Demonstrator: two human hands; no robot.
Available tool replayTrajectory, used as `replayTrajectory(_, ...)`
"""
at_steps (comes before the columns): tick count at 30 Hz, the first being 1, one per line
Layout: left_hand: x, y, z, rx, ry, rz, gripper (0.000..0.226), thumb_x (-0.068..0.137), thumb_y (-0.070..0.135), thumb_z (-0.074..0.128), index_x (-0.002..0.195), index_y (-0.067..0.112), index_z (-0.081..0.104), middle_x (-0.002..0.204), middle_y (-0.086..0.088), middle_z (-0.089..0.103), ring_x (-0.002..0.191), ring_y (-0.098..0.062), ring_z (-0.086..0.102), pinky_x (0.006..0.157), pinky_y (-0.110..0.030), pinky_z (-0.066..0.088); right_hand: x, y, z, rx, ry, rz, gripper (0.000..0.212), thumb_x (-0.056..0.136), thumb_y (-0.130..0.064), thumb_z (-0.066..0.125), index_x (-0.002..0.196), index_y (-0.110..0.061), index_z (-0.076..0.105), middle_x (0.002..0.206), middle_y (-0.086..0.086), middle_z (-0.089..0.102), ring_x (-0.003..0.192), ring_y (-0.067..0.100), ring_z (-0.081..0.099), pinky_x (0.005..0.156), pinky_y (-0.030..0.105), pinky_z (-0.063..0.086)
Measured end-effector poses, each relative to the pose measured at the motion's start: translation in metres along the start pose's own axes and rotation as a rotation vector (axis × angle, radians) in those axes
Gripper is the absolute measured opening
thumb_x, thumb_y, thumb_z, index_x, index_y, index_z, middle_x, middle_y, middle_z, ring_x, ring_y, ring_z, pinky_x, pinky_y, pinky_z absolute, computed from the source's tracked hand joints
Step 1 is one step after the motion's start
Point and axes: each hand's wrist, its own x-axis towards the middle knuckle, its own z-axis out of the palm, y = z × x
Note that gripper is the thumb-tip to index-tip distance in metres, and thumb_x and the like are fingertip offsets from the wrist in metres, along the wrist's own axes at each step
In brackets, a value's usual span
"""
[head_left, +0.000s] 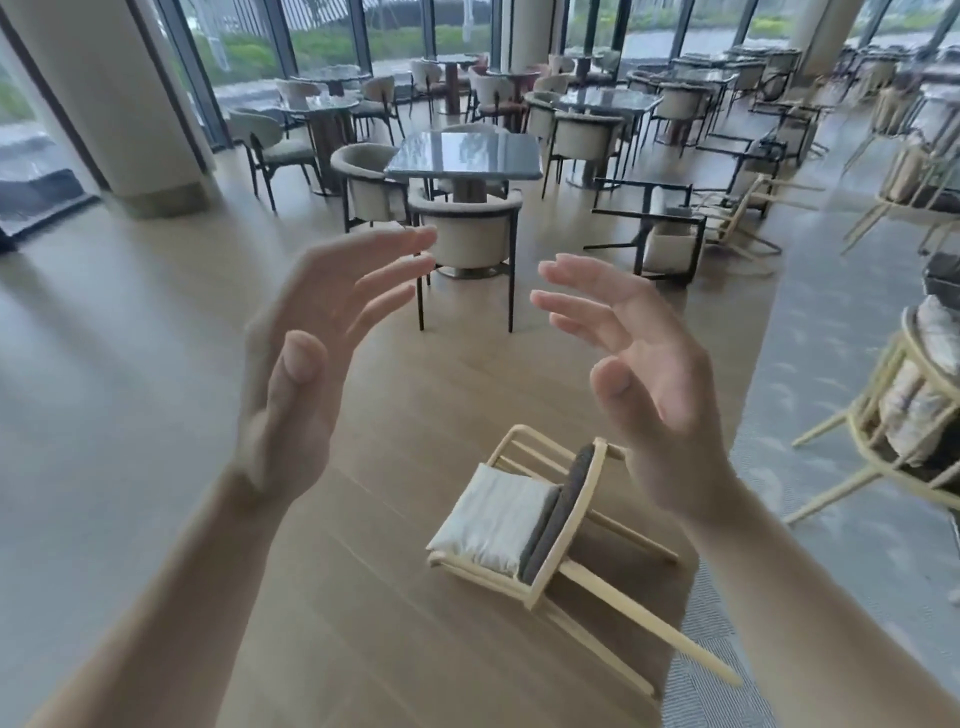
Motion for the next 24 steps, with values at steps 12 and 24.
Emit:
replayTrajectory(12,0.143,-0.155,-0.12,0.033,-0.169,-0.059,0.068,0.093,0.076,0.053,0.136,0.025,0.059,0.148,-0.011,0.057,0.139,-0.043,0.054,0.117,-0.062,0.04,0.155,0.17,0.056,-0.047,0.139,-0.007,0.083,0.096,-0.071,0.052,0.145,-0.004,0.048,0.148,0.01,0.058,0.135,0.027,0.062,0.115,0.045,0.047)
replayTrajectory(24,0.308,-0.318,-0.204,-0.176,-0.456,-0.058,0.064,0.097,0.075,0.049,0.137,0.026,0.058,0.147,-0.006,0.059,0.141,-0.04,0.053,0.117,-0.061,0.039,0.289,0.3,0.088,-0.215,0.353,0.048,0.085,0.096,-0.071,0.052,0.146,-0.003,0.047,0.148,0.013,0.057,0.135,0.025,0.062,0.114,0.039,0.047)
